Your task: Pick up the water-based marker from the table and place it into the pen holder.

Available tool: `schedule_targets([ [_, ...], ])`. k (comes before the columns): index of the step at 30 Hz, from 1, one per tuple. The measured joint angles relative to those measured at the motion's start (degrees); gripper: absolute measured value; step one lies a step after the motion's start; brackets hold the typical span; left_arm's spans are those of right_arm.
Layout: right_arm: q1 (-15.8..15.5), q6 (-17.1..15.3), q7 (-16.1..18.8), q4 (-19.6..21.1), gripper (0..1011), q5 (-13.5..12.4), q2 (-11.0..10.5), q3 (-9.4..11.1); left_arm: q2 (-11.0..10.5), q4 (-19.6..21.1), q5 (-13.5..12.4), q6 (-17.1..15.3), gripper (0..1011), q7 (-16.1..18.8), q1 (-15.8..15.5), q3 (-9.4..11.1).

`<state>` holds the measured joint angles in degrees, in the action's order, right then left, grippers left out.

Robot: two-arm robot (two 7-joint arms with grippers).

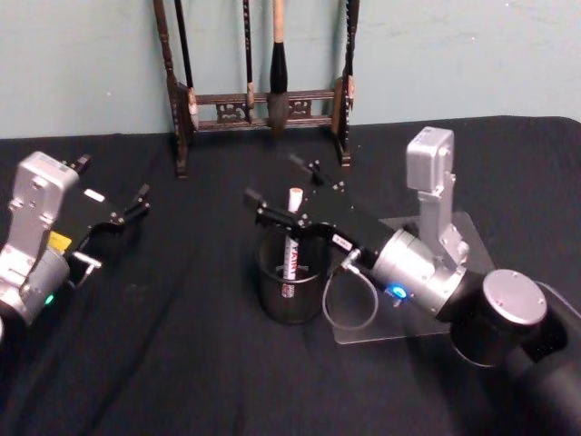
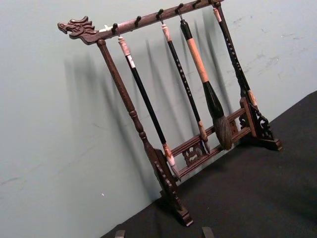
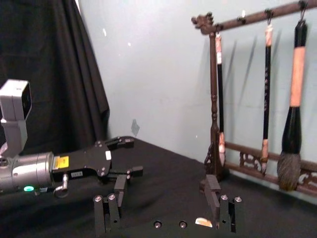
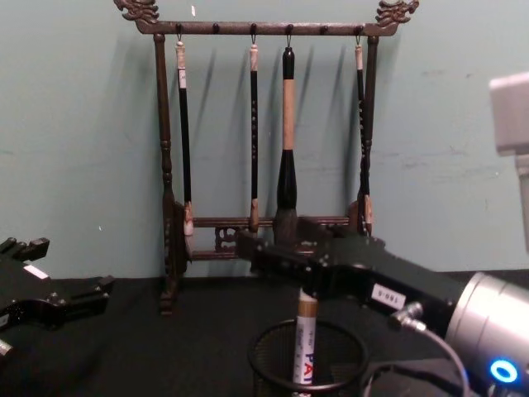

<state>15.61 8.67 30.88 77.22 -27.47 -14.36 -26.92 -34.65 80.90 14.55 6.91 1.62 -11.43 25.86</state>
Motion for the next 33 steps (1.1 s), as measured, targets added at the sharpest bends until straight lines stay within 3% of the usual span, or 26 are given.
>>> schedule_targets([
  [5,-0.69,0.35,-0.58,2.24,1003,-0.28,-0.82,0.90,0.00,0.00,0.00,0.00,1001,0.00,0.00,0.00],
  [11,-1.99,-1.53,-4.65,6.07,1002,0.98,-2.82,2.83,0.00,0.00,0.00,0.00,1001,0.00,0.00,0.00],
  [19,-5.77,-9.78,-13.74,13.06,1002,4.08,-6.31,7.83,0.00,0.00,0.00,0.00,1001,0.00,0.00,0.00],
  [24,-7.58,-15.67,-17.08,15.42,1002,5.44,-7.59,9.56,0.00,0.00,0.00,0.00,1001,0.00,0.01,0.00],
  [30,-8.72,-23.91,-18.76,16.90,1003,6.17,-8.43,10.35,0.00,0.00,0.00,0.00,1001,0.00,0.00,0.00],
  [33,-8.90,-26.36,-19.01,17.00,1002,6.25,-8.44,10.50,0.00,0.00,0.00,0.00,1001,0.00,0.00,0.00],
])
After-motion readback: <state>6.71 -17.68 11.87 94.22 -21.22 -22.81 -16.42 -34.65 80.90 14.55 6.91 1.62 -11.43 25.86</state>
